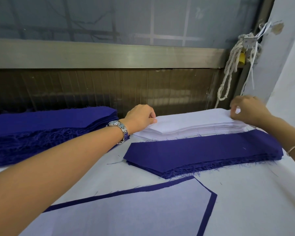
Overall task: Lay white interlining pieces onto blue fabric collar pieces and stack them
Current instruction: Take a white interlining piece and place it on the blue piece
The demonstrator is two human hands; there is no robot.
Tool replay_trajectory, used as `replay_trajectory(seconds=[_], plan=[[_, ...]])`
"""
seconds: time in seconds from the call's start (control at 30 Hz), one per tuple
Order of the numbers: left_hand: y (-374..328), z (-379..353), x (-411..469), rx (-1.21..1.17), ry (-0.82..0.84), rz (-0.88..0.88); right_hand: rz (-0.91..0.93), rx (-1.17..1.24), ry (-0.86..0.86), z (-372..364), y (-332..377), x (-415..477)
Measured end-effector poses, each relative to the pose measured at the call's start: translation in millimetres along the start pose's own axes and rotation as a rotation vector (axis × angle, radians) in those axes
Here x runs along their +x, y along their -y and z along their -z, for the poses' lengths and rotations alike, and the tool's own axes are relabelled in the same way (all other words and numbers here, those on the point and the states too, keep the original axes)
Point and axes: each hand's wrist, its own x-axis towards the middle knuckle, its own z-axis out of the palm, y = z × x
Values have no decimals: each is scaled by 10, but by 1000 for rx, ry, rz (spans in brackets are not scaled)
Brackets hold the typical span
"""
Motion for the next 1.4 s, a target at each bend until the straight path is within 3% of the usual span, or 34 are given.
replay_trajectory(seconds=[0.2, 0.53, 0.8, 1.13, 1.4], plan=[[-4, -23, 4, -4, -4, 9, 79, 6, 130, 115, 33, 6], [28, -42, 41, 14, -2, 13, 130, -35, 128, 112, -49, -8], [34, -42, 42, 17, 4, 7, 74, 83, 148, 85, -52, -13], [25, -48, 52, 20, 7, 9, 130, 186, 236, -4, -149, 70], [45, -41, 56, 23, 19, 2, 197, -34, 175, 24, -131, 68]])
